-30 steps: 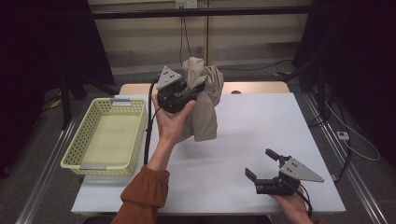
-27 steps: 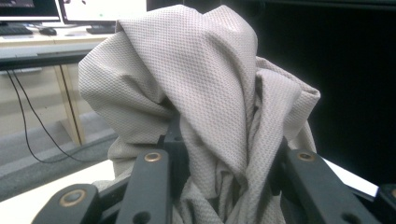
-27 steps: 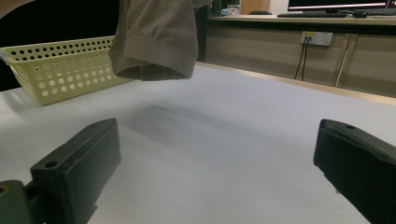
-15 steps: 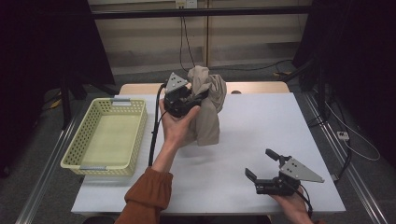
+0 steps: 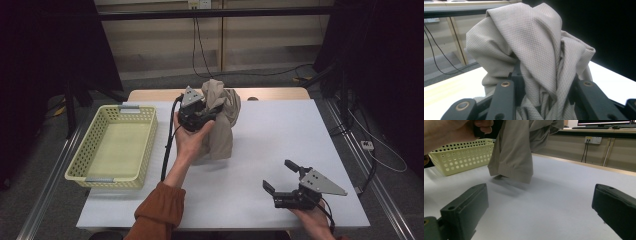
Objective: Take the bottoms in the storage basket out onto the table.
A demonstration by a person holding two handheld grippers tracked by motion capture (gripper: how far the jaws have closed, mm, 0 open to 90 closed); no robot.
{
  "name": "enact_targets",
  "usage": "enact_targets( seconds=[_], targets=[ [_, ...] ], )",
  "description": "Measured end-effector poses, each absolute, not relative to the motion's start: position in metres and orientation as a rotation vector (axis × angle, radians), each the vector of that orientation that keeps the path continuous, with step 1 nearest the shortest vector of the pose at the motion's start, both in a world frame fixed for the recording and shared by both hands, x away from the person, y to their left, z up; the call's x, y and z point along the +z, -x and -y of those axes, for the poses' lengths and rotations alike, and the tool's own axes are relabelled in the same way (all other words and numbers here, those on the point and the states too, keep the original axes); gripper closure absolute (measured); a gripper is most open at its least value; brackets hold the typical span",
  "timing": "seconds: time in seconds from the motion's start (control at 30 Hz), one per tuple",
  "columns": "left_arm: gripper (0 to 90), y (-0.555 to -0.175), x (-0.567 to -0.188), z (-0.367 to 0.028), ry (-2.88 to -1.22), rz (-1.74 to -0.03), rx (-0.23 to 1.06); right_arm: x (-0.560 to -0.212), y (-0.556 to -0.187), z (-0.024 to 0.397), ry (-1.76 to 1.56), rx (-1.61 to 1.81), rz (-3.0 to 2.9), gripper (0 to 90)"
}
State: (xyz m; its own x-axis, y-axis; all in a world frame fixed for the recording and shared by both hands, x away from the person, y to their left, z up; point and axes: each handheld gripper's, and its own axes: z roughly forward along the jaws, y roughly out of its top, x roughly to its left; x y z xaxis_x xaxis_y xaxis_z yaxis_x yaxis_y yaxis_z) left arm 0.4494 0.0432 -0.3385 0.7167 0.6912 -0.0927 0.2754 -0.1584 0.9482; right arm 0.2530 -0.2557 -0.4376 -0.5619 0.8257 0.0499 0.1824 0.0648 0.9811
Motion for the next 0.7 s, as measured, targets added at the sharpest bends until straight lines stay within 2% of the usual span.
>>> enact_targets(
  seconds=[0.43,0.7],
  targets=[
    [63.7,-0.449,-0.357,-0.039,-1.784,-0.805,0.431,-0.438,-0.252,0.256,-0.995,1.529,-1.808,0.5],
    [62.3,-0.452,-0.378,-0.043,-1.868,-0.841,0.424,-0.438,-0.253,0.255,-1.000,1.531,-1.807,0.4]
  ],
)
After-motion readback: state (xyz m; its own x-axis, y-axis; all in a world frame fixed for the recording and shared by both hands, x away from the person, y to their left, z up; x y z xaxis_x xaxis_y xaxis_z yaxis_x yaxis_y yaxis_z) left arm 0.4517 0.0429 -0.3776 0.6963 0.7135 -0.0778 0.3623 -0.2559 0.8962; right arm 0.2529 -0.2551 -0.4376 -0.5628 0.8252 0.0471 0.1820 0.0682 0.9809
